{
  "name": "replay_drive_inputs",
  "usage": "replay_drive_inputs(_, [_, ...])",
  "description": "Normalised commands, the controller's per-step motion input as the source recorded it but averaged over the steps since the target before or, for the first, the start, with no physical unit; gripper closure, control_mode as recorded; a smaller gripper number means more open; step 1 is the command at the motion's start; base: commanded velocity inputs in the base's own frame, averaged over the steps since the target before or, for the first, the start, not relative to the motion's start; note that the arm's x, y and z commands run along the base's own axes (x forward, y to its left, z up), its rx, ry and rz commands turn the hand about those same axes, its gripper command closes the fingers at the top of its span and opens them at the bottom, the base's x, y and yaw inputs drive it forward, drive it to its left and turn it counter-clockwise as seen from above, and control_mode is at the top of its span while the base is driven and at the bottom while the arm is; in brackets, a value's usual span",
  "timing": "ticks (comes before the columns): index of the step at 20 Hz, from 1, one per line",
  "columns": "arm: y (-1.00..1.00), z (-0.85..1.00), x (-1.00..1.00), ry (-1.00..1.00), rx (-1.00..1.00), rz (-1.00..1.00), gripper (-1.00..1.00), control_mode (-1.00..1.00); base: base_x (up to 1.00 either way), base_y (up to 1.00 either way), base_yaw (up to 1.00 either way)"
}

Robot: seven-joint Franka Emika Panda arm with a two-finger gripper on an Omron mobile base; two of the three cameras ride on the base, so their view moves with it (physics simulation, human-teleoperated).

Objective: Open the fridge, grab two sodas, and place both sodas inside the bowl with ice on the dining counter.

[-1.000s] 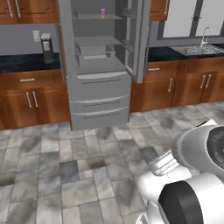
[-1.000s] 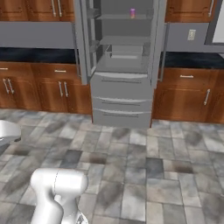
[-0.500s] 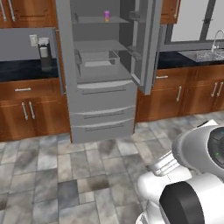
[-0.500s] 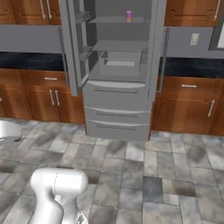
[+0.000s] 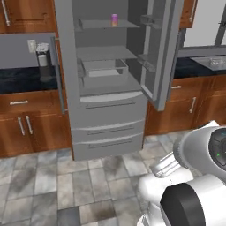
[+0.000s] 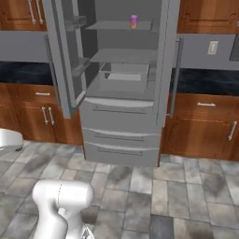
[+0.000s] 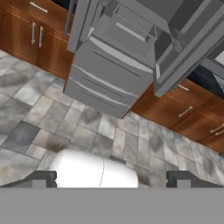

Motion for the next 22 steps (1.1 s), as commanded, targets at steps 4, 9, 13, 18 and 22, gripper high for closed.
replay_drive_inputs(4, [0.00, 0.00, 0.00, 0.00, 0.00, 0.00, -1.00, 1.00, 0.80, -0.27, 0.04])
replay_drive_inputs(9, [0.00, 0.00, 0.00, 0.00, 0.00, 0.00, -1.00, 1.00, 0.71, -0.29, 0.05])
replay_drive_inputs(13, [0.00, 0.00, 0.00, 0.00, 0.00, 0.00, -1.00, 1.00, 0.65, -0.31, 0.05])
replay_drive_inputs(18, [0.00, 0.00, 0.00, 0.00, 0.00, 0.00, -1.00, 1.00, 0.59, -0.32, 0.04])
replay_drive_inputs(22, [0.00, 0.00, 0.00, 0.00, 0.00, 0.00, -1.00, 1.00, 0.55, -0.31, 0.04])
